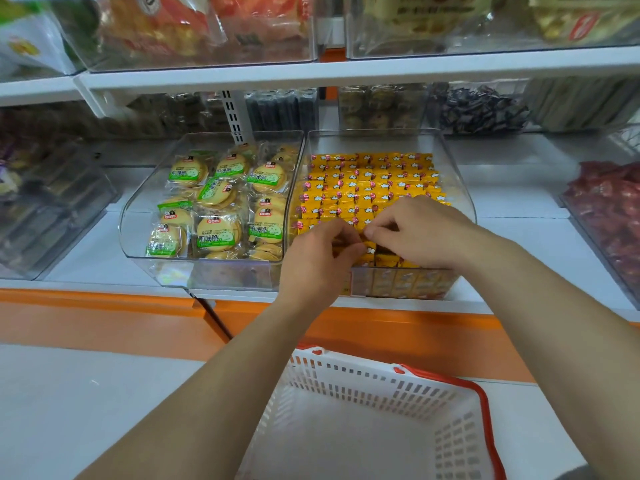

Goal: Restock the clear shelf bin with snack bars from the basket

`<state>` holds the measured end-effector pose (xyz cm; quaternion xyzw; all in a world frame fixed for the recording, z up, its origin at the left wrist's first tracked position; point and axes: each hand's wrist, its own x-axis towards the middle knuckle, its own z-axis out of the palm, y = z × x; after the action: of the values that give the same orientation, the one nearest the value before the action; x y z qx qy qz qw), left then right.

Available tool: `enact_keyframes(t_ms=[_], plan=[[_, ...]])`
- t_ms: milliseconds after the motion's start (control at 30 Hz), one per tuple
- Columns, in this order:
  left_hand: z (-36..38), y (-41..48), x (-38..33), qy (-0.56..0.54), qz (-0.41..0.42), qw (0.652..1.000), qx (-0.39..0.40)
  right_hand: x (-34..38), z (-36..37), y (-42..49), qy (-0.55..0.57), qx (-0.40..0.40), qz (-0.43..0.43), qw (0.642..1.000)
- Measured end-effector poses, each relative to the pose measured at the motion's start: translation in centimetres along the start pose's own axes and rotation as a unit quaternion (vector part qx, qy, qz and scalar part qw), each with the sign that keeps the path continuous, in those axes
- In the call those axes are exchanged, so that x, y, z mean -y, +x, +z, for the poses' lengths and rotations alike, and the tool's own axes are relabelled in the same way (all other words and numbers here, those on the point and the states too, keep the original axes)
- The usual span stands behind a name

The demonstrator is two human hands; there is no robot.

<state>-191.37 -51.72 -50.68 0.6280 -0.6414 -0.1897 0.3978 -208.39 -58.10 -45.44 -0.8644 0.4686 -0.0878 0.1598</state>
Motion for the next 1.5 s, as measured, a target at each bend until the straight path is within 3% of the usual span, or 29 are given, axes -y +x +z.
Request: enact_keyframes(t_ms=[133, 333, 500, 667, 767, 900, 1000, 1067, 1167, 1300, 1400, 1500], plan=[[0.1, 0.0, 0.1, 0.037, 0.004, 0.999, 0.009, 0.4, 0.2, -0.4, -0.048, 0.056, 0.001, 0.997], [-0.5, 0.2, 0.1, 0.044, 0.018, 0.999, 0.009, 0.9, 1.3, -1.2, -0.111, 0.051, -0.009, 0.993], [-0.5, -0.4, 0.2, 0.099, 0.072, 0.992, 0.02, 0.2, 3.0, -1.8, -0.09, 0.009, 0.0, 0.996], [-0.4, -0.2, -0.2, 0.113, 0.037, 0.992, 0.037, 0.1, 4.9, -2.3, -0.07, -0.059, 0.006, 0.996], [-1.2, -0.6, -0.8, 0.125, 0.057, 0.988, 0.07, 0.5, 4.7, -2.6, -0.037, -0.065, 0.013, 0.997], [-3.7, -4.2, -1.4, 0.189, 0.122, 0.974, 0.024, 2.0, 3.2, -4.4, -0.04, -0.131, -0.001, 0.991], [-6.1, -7.9, -0.4, 0.207, 0.106, 0.972, 0.013, 3.7, 3.4, -7.1, -0.004, -0.181, -0.027, 0.983], [-7.0, -10.4, 1.6, 0.189, 0.017, 0.977, 0.096, 4.9, 5.2, -8.6, 0.039, -0.134, -0.034, 0.99], [-7.3, -14.9, 6.3, 0.227, -0.117, 0.945, 0.204, 6.1, 11.0, -10.3, 0.077, 0.056, -0.012, 0.995], [-8.0, -21.4, 12.8, 0.316, -0.253, 0.888, 0.216, 5.9, 22.2, -12.3, 0.081, 0.291, 0.023, 0.953], [-8.7, -24.3, 16.6, 0.321, -0.328, 0.855, 0.244, 5.9, 29.9, -13.4, 0.103, 0.373, 0.061, 0.92], [-8.7, -27.1, 19.2, 0.27, -0.34, 0.843, 0.316, 6.4, 36.6, -14.5, 0.122, 0.418, 0.09, 0.896]])
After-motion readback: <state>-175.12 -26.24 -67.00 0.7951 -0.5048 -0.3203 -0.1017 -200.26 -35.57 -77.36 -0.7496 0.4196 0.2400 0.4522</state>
